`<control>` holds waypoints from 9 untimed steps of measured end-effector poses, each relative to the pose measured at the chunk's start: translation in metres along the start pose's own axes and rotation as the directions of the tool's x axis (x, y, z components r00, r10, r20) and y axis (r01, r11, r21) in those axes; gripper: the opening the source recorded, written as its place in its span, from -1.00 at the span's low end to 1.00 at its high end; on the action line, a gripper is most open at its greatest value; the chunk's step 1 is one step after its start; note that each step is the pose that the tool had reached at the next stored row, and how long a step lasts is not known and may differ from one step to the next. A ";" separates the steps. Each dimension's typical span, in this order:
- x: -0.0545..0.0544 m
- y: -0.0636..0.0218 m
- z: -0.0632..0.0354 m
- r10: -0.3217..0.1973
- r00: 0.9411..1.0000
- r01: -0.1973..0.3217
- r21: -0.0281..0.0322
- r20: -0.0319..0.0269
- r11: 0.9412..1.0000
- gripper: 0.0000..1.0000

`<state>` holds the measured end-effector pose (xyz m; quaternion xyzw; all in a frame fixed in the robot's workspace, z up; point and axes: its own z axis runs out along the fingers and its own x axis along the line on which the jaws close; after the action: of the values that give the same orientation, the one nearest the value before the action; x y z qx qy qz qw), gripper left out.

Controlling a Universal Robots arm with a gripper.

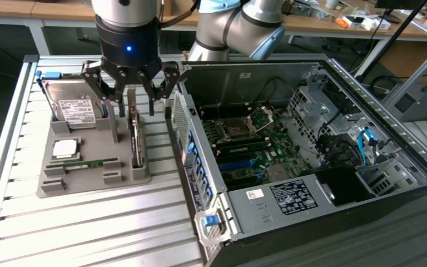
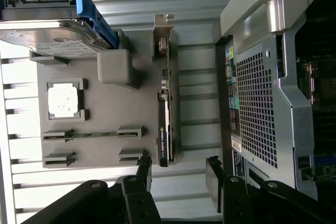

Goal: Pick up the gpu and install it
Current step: 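Pick up the gpu and move the gpu toward the slot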

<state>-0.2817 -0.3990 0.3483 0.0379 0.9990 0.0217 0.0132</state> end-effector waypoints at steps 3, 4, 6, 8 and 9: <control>0.000 0.0000 0.0005 0.000 1.000 0.000 0.000 0.000 1.000 0.08; 0.000 -0.0001 0.0011 0.000 1.000 0.000 0.000 0.000 1.000 0.08; 0.000 -0.0001 0.0019 0.000 1.000 0.000 0.000 0.000 1.000 0.08; 0.000 -0.0001 0.0022 0.000 1.000 0.000 0.000 0.000 1.000 0.08; 0.000 -0.0001 0.0024 0.000 1.000 0.000 0.000 0.000 1.000 0.08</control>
<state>-0.2817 -0.3990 0.3459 0.0378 0.9990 0.0217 0.0132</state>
